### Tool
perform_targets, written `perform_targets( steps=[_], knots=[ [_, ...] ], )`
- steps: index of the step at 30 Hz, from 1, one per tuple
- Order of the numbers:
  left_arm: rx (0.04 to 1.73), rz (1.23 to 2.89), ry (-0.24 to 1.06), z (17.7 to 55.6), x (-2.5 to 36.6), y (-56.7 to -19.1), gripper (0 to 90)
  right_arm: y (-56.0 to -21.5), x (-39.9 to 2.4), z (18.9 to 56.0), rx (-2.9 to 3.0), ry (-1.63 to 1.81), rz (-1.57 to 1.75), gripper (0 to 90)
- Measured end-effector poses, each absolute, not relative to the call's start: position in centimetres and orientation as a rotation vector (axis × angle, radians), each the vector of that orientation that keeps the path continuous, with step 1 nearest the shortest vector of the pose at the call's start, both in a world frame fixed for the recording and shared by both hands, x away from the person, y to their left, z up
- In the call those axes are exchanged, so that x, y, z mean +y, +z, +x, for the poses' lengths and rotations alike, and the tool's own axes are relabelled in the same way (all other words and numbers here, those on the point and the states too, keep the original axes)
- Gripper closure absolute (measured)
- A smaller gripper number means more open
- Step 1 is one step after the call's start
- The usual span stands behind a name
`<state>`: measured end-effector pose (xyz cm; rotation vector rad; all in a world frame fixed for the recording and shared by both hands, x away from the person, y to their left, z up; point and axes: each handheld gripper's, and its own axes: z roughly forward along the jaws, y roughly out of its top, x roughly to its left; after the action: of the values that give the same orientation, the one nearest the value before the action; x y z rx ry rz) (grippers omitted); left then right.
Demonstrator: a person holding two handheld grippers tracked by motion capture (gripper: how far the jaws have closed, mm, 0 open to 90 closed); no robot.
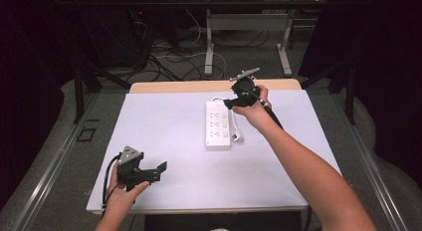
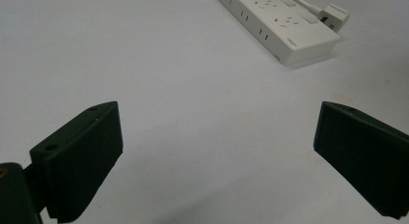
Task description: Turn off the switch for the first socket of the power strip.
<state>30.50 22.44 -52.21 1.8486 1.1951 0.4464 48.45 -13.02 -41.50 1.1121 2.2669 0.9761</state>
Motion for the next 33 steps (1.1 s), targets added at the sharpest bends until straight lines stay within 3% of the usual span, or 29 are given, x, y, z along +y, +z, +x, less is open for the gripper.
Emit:
perform_targets(
  steps=[33],
  knots=[
    [1.194,1.842,0.437,30.6,22.4,-52.3,3.5,-44.7,-12.4,51.8,2.224,0.902,1.224,44.5]
  ],
)
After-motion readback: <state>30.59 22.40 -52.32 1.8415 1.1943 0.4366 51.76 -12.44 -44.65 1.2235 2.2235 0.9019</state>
